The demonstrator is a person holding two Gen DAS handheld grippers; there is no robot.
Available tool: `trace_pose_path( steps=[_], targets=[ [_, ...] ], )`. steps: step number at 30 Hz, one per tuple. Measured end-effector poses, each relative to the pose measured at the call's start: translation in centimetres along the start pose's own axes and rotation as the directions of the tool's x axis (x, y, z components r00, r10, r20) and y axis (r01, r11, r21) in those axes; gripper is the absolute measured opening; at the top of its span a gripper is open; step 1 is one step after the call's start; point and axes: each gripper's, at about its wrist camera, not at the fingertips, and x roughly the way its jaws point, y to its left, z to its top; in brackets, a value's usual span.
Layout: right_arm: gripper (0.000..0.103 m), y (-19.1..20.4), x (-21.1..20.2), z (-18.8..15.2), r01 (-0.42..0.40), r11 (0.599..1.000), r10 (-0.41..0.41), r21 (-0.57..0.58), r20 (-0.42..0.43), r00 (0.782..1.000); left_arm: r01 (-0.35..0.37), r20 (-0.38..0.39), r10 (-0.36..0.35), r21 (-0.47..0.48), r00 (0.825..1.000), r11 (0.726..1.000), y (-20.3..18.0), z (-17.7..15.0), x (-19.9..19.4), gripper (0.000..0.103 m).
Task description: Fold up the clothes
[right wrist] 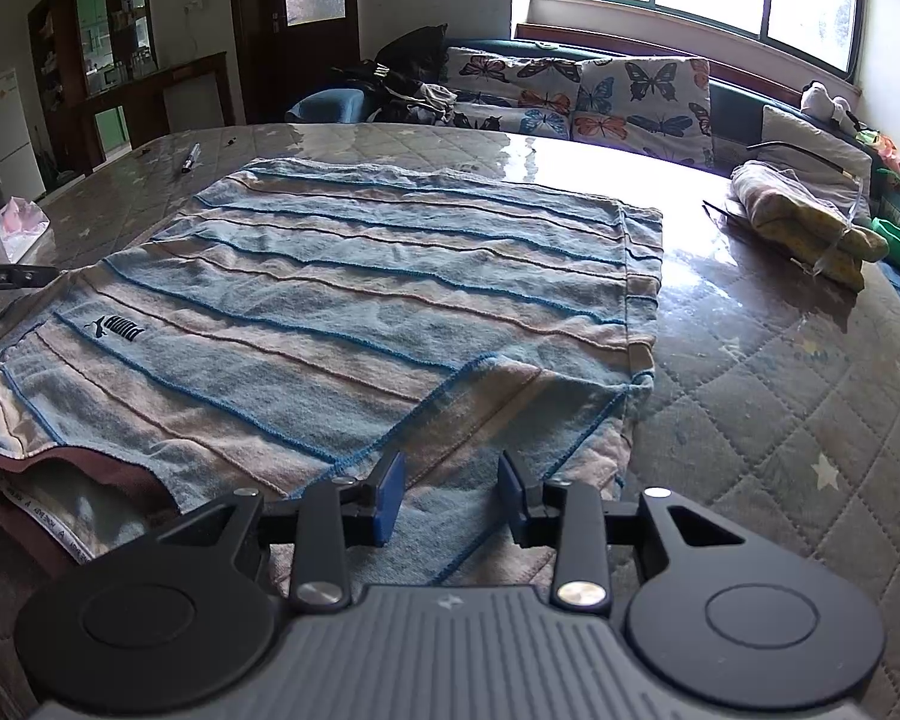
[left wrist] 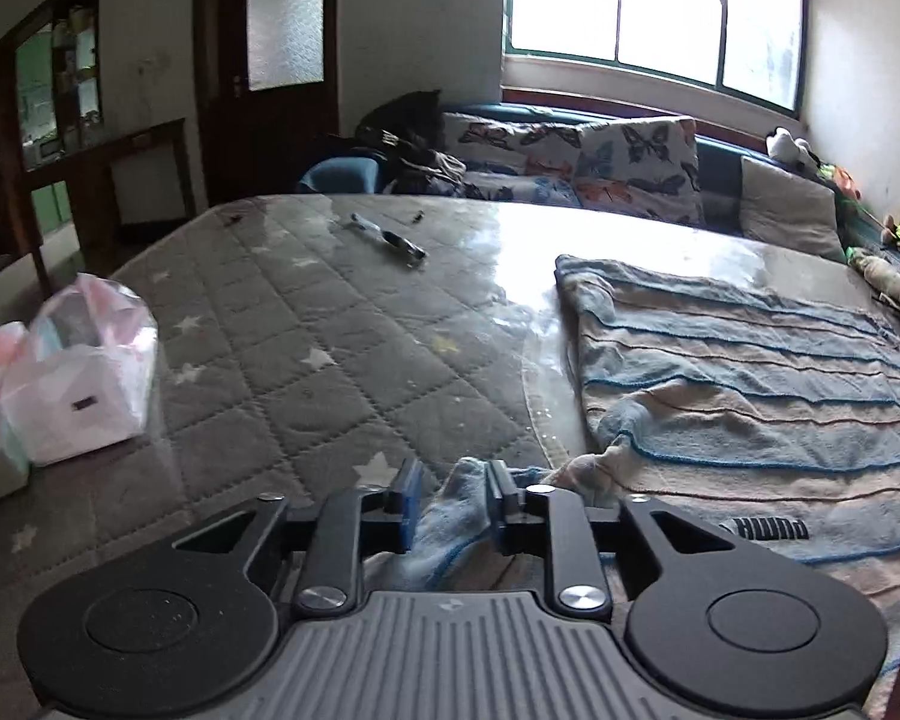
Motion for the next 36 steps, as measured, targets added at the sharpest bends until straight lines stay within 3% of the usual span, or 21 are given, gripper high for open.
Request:
trace_pose_path(
  steps=[5, 8, 16, 21, 36],
  targets=[
    [0.035, 0.0, 0.0, -0.1, 0.002, 1.0, -0.002, 0.0, 0.002, 1.0, -0.039, -0.018, 0.038, -0.055, 0.999, 0.998, 0.5, -1.3, -2.3, 0.05],
    [0.035, 0.0, 0.0, -0.1, 0.003, 1.0, -0.003, -0.004, 0.002, 1.0, -0.07, -0.042, 0.066, -0.116, 0.997, 0.991, 1.2, -2.2, -3.3, 0.052],
    [0.035, 0.0, 0.0, -0.2, 0.003, 1.0, -0.003, -0.004, 0.006, 1.0, -0.069, -0.069, 0.055, -0.229, 0.996, 0.971, 1.6, -3.5, -4.4, 0.049],
    [0.035, 0.0, 0.0, -0.2, 0.001, 1.0, -0.001, -0.003, 0.009, 1.0, -0.059, -0.071, 0.042, -0.241, 0.997, 0.969, 1.2, -3.5, -4.2, 0.033],
    [0.035, -0.1, -0.1, -0.3, -0.008, 1.0, 0.008, -0.002, 0.016, 1.0, -0.087, -0.071, 0.068, -0.327, 0.995, 0.941, 2.1, -4.3, -5.4, 0.039]
  ],
)
